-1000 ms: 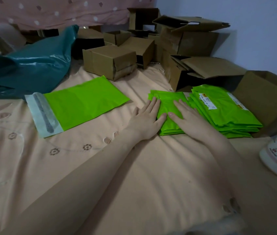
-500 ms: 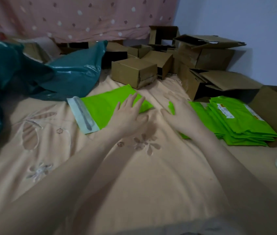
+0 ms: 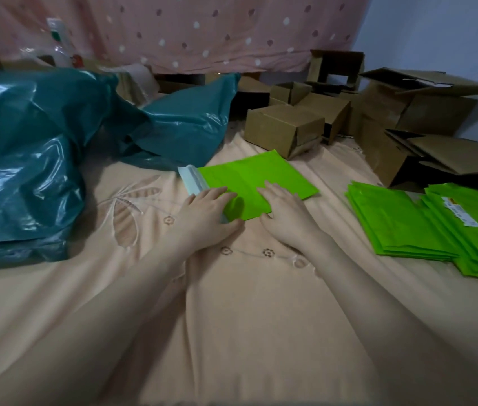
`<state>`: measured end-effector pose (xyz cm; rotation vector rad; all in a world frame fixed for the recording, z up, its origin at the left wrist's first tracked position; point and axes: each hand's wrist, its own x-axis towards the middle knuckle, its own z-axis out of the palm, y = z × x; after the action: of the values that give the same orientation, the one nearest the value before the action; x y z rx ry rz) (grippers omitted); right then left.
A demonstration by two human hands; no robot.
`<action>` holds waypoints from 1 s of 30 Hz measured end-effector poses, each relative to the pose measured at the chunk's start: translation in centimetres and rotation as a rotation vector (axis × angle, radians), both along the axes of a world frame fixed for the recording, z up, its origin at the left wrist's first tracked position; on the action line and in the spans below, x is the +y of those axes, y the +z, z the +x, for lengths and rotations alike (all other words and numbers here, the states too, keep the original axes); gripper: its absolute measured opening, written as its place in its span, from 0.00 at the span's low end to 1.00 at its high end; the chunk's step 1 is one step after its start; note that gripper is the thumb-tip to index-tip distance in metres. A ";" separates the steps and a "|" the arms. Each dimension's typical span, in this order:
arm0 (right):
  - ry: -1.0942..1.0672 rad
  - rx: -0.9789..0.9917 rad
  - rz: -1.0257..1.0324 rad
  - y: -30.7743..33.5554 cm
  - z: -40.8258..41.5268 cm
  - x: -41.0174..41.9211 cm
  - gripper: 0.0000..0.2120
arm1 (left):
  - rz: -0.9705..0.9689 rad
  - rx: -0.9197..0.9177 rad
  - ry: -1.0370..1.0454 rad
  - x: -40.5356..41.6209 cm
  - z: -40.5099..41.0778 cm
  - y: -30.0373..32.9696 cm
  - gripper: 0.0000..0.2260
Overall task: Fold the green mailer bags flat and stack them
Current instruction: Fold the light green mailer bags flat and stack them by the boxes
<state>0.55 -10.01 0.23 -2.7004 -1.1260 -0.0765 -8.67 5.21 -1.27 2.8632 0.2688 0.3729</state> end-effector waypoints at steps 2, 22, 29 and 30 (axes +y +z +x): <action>-0.007 -0.012 -0.007 -0.3 0.3 0.5 0.27 | 0.013 -0.015 -0.010 0.1 0.1 -0.2 0.25; -0.041 0.005 0.255 2.9 -3.3 -1.4 0.10 | 0.238 -0.522 0.046 -0.8 -1.4 3.2 0.10; 0.040 0.103 0.348 5.0 -5.2 -2.7 0.14 | -0.027 -0.593 -0.216 -2.4 -2.8 5.0 0.07; 0.041 0.096 0.345 4.9 -5.0 -2.9 0.15 | -0.071 -0.610 -0.248 -2.6 -3.0 5.1 0.07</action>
<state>-4.41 -12.89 5.15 -2.3509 -1.0324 -0.1218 -11.65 2.63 3.81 2.5153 -0.1790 1.1137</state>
